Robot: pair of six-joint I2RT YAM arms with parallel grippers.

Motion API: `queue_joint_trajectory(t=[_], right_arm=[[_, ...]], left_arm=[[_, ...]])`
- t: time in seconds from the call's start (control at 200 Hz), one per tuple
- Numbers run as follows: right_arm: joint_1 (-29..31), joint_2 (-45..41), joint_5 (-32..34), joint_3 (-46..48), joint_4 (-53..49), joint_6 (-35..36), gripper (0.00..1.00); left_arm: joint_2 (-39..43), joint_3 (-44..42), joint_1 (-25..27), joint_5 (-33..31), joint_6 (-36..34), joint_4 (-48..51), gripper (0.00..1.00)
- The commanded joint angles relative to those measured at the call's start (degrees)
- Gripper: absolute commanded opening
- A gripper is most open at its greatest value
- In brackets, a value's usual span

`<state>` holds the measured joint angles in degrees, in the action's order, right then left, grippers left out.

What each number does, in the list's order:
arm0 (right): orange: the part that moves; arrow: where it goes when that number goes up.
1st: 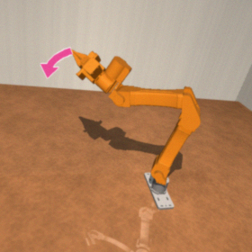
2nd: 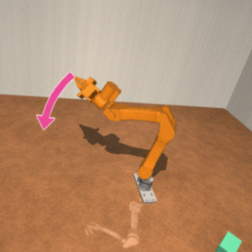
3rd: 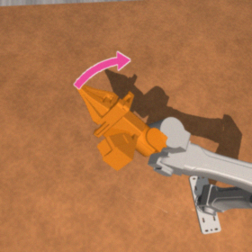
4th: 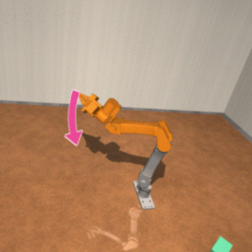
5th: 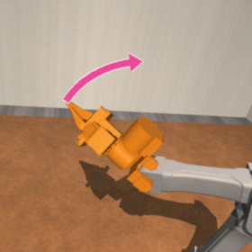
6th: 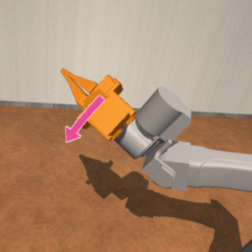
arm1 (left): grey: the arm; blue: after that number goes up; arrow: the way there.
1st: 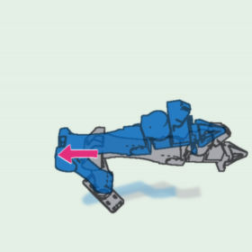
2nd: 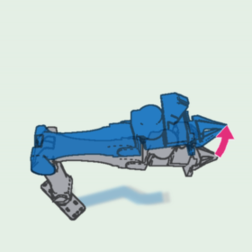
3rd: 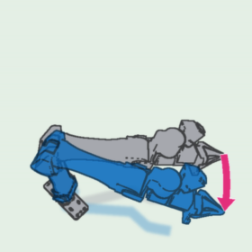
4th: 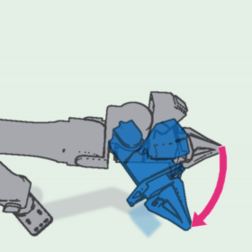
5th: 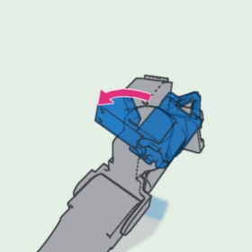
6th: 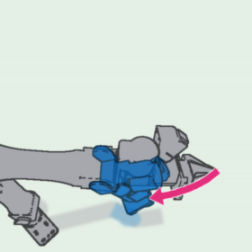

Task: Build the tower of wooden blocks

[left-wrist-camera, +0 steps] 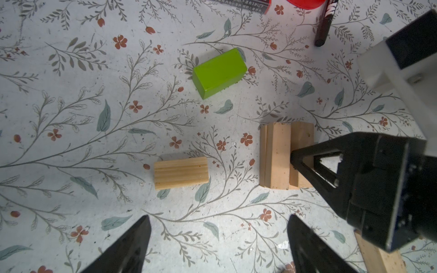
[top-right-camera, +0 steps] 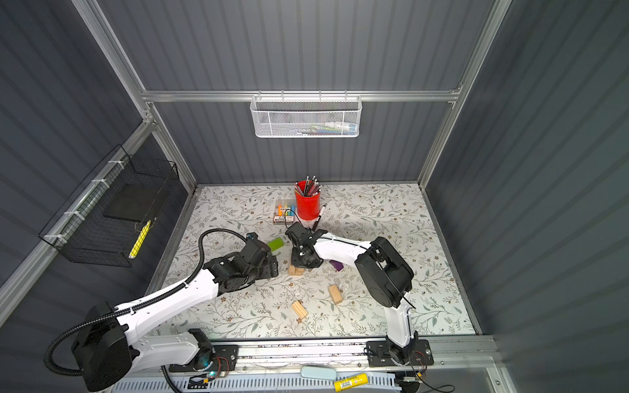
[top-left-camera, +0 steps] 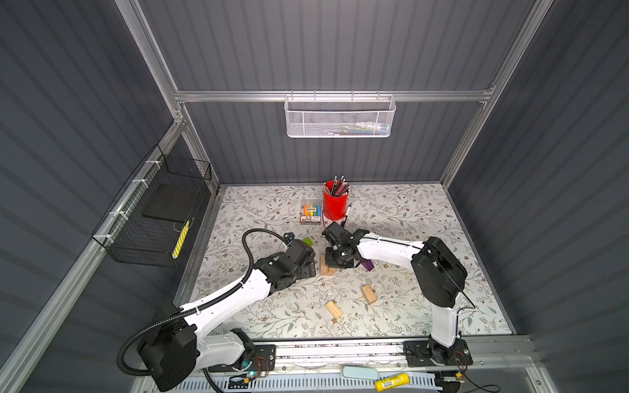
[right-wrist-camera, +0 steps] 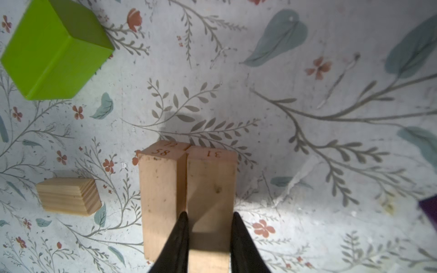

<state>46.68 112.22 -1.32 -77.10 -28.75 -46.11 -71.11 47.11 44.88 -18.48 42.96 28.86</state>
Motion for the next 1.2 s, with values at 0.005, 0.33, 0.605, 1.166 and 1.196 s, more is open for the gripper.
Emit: queue_joint_trajectory(t=[0.005,0.33,0.605,1.166,1.196], right_arm=[[0.17,1.33,-0.08,-1.60,-1.06,-0.30,0.23],[0.16,0.64,-0.45,-1.56,-1.51,-0.24,0.30],[0.08,-0.66,-0.78,-1.47,-1.79,-0.21,0.32],[-0.51,-5.68,-0.88,1.05,-2.49,-0.30,0.34],[-0.69,-5.95,-1.19,1.51,-2.24,-0.30,0.34]], left_arm=[[-0.37,0.22,-0.32,-0.86,0.55,1.47,0.91],[-0.39,0.35,-0.33,-0.78,0.46,1.46,0.91],[-0.31,0.26,-0.37,-0.91,0.42,1.43,0.92],[-0.80,0.59,-0.34,-0.11,0.24,0.72,0.92],[-0.91,0.58,-0.32,0.09,0.17,0.49,0.92]])
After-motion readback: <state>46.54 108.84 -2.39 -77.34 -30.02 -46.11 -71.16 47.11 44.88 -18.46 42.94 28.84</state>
